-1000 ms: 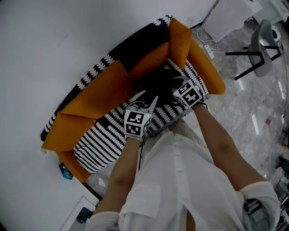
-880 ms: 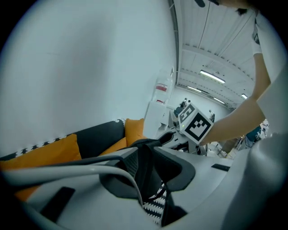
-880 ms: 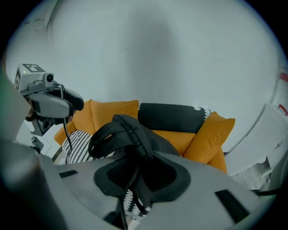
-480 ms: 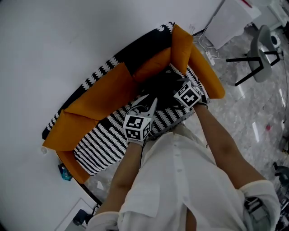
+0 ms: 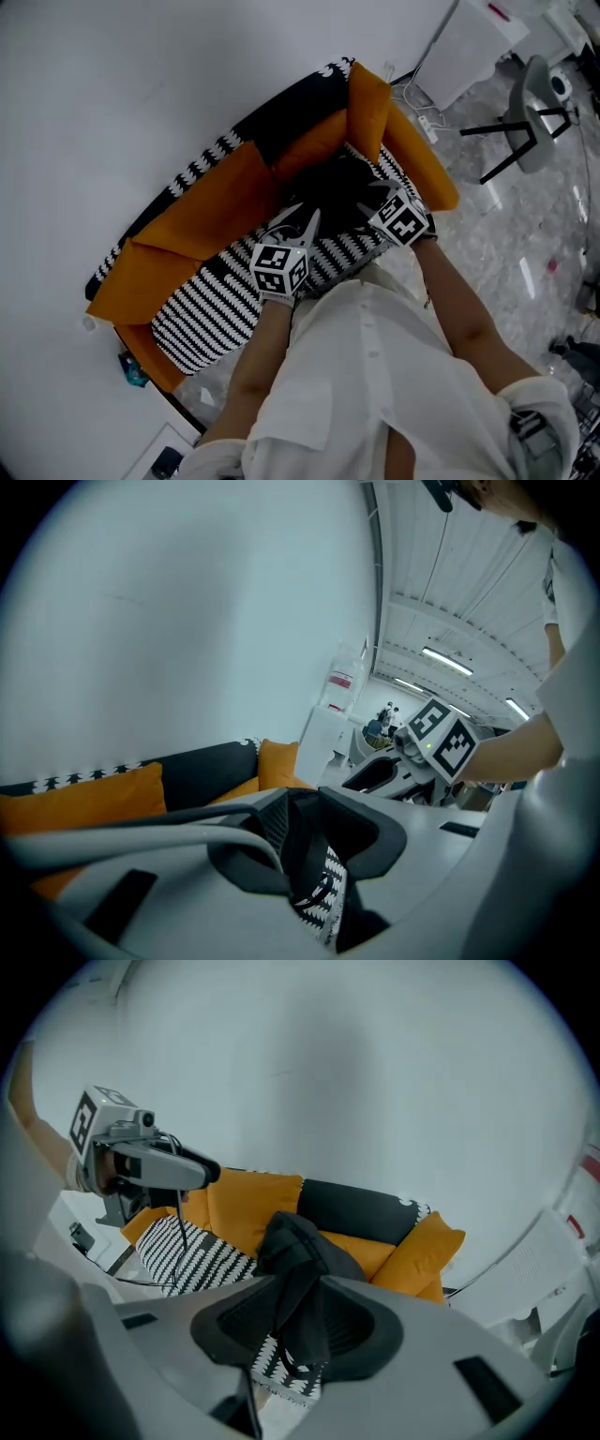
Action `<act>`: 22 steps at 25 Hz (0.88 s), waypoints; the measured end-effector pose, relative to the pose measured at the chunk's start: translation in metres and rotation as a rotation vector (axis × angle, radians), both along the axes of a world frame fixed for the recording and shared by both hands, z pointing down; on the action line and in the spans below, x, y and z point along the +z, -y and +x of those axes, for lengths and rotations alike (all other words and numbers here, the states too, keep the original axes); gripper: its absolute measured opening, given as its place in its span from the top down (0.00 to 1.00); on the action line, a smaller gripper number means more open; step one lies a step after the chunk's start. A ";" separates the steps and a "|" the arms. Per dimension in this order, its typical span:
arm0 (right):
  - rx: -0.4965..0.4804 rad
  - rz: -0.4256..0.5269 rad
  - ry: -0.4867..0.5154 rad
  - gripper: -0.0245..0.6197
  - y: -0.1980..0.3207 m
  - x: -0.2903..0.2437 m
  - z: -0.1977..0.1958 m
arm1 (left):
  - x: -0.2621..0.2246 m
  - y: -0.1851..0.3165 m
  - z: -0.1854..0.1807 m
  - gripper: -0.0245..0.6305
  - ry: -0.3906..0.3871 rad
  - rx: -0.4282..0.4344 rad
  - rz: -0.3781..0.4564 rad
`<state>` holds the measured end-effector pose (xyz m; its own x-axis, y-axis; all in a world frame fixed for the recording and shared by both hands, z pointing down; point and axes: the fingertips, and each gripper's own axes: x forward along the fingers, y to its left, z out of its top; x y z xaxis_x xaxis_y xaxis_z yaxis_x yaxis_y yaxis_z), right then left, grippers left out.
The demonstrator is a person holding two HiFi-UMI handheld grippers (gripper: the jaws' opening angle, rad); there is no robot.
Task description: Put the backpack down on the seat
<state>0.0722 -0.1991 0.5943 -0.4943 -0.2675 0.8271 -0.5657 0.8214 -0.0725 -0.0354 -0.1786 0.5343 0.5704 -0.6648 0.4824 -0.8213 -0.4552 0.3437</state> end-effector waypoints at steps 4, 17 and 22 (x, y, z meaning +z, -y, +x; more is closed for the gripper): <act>0.084 0.056 0.115 0.78 -0.004 -0.024 0.003 | -0.004 0.002 0.002 0.79 -0.009 0.011 0.007; 0.190 0.148 0.546 0.93 -0.002 -0.107 -0.016 | -0.036 0.013 0.007 0.79 -0.033 0.041 0.082; 0.175 0.173 0.512 0.93 -0.001 -0.110 -0.017 | -0.041 0.012 0.007 0.79 -0.036 0.046 0.089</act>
